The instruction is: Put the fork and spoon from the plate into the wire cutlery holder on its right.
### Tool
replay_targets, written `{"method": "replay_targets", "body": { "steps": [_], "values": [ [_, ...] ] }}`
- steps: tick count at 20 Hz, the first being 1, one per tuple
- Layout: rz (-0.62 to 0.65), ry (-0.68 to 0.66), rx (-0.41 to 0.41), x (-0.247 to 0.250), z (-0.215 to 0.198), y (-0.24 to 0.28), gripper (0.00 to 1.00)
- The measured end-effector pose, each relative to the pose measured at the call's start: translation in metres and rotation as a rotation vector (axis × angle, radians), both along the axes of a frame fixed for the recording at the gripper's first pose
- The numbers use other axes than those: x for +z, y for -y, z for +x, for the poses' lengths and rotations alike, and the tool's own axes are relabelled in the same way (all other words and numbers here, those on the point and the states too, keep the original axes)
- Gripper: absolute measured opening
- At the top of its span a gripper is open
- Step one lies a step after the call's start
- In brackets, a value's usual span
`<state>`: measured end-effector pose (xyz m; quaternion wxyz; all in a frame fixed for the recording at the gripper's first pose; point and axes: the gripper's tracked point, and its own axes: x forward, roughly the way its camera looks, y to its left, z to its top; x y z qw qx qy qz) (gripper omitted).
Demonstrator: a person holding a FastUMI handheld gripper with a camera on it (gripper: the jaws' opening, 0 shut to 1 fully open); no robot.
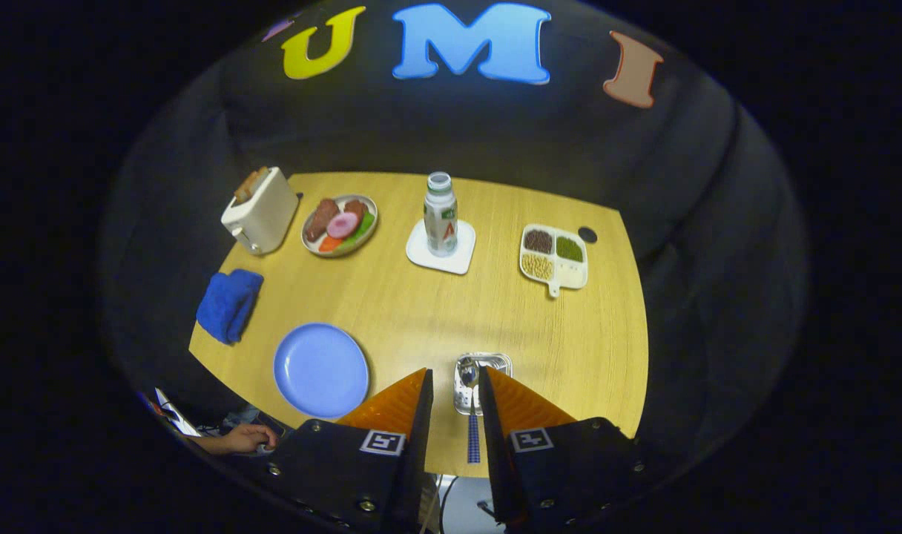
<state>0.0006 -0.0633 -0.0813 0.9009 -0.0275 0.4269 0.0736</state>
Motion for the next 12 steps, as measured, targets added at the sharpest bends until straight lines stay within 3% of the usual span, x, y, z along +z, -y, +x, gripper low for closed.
{"method": "replay_targets", "body": {
  "steps": [8,12],
  "values": [
    [-0.038,0.604,-0.056,0.079,-0.010,-0.041,0.37],
    [-0.132,0.686,-0.001,0.076,-0.012,-0.069,0.53]
  ]
}}
